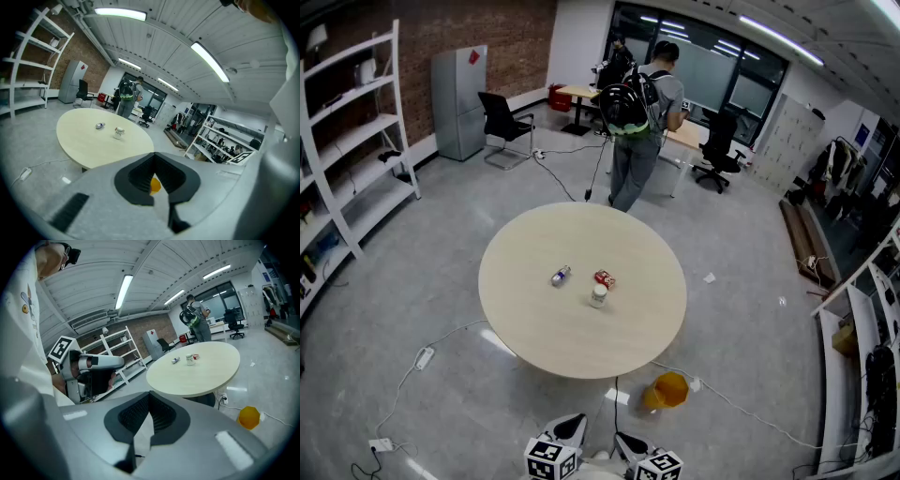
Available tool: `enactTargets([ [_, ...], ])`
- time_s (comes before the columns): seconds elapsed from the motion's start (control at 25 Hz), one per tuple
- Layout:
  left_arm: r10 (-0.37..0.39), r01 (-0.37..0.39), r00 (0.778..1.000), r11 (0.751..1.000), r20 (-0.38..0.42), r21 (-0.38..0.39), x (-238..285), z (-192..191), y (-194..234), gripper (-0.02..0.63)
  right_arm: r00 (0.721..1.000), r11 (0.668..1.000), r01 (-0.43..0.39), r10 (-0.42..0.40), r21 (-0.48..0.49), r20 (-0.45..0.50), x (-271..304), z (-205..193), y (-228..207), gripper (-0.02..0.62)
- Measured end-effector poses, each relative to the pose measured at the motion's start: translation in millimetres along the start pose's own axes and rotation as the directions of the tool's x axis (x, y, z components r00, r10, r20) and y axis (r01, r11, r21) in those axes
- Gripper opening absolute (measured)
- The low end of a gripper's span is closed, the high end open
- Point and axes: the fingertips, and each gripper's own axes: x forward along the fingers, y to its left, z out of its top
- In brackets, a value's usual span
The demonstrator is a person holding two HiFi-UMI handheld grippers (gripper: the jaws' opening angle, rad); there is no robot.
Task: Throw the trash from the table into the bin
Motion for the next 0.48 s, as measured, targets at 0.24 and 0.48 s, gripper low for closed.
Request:
enactTargets([
  [0.24,-0.006,0.006,0.999,1.0,-0.047,0.001,37,-15,-45,0.006,1.0,1.0,-0.003,0.003,0.021,0.008,-36,-1,-38,0.005],
  [0.48,-0.004,0.001,0.995,0.999,-0.096,-0.036,71,-28,-85,0.006,0.998,0.997,-0.065,0.065,0.041,-0.006,-53,-5,-63,0.005],
])
